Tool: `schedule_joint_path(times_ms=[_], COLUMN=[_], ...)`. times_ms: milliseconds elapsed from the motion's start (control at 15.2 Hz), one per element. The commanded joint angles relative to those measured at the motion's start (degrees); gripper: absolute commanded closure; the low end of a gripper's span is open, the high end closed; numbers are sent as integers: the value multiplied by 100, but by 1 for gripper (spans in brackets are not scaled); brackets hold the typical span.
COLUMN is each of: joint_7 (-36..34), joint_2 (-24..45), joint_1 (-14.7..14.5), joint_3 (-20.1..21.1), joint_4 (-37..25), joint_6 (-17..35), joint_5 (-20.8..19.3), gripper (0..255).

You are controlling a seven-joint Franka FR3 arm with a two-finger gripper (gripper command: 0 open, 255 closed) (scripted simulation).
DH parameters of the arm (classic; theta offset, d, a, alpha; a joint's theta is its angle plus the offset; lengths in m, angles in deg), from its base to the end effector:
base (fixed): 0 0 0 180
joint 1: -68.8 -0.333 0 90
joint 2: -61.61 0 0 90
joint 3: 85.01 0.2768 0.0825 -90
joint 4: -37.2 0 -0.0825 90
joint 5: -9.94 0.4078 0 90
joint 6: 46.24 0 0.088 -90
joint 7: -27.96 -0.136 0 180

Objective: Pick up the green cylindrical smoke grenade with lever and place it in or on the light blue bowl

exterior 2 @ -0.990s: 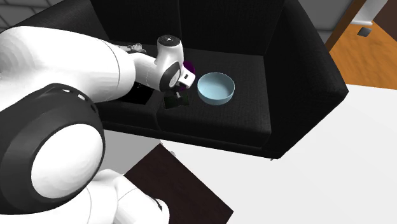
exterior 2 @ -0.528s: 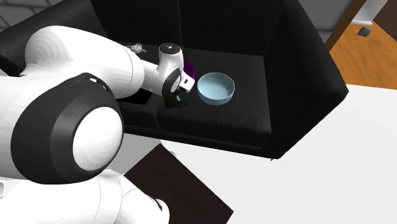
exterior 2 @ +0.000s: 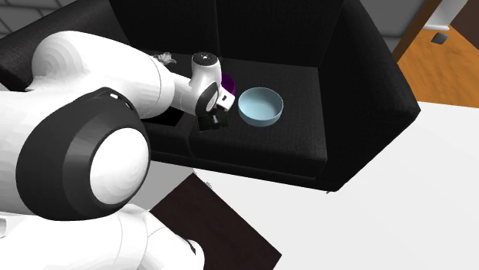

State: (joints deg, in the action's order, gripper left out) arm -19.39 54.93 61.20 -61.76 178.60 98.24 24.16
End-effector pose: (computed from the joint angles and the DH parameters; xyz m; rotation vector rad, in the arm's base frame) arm 0.4365 0.2577 0.2655 -2.8648 0.6968 -0.0821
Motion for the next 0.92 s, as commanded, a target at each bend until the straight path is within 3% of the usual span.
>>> schedule_joint_path(times_ms=[0, 462, 858], joint_7=[1, -2, 4], joint_2=[5, 7, -329], joint_1=[2, 2, 0], joint_3=[-2, 0, -50], joint_4=[6, 8, -183], joint_6=[-6, -1, -519], joint_5=[-1, -1, 49], gripper=[255, 255, 255])
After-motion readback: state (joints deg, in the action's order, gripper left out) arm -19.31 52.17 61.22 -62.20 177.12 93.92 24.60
